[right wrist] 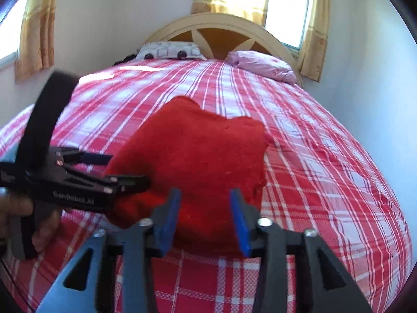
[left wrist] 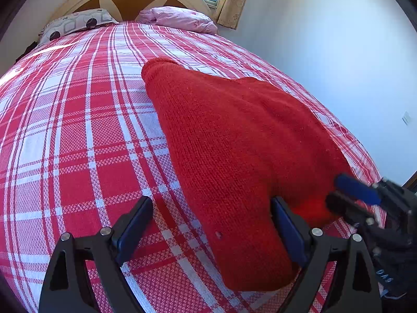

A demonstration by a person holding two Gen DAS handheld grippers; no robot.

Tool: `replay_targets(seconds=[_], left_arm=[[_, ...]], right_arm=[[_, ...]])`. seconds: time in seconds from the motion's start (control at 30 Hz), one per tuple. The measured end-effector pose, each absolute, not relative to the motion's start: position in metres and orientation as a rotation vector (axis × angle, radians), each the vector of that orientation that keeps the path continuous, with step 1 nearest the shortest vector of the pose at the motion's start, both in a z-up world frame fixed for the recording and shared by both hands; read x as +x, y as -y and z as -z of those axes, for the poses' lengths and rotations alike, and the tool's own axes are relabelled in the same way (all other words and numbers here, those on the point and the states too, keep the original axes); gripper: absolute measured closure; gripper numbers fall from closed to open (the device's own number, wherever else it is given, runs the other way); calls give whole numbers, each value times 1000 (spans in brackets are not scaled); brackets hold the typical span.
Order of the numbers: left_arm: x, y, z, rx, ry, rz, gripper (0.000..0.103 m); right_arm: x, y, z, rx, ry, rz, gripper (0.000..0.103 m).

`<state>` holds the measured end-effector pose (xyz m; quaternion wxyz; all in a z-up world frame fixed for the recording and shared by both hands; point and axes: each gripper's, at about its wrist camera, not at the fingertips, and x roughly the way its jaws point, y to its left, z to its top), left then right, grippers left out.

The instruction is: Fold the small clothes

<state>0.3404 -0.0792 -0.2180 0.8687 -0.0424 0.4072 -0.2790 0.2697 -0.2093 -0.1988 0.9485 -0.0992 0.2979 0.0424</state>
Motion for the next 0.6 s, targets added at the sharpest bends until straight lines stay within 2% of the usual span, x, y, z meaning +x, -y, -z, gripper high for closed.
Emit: replay_targets(seconds=[0.13,0.27,0.43,0.53,0.6], left_arm=[[339,81,218,-76,-852,581,11],[340,81,218,-80,-854,583,11],[334,74,212,-97,-809,570,11],[328,58,202,-154,-720,544,11],[327,49,199,-195,-688,527,11]], right_arm=[[287,216,224,-201,-724,-78,78],[293,232,223,-104,-748,-107,80],[293,223,221,-194,-763,-100,80],[288,223,211,-186,-753,-116,77],[279,224,199,-184,-711,-125,68]])
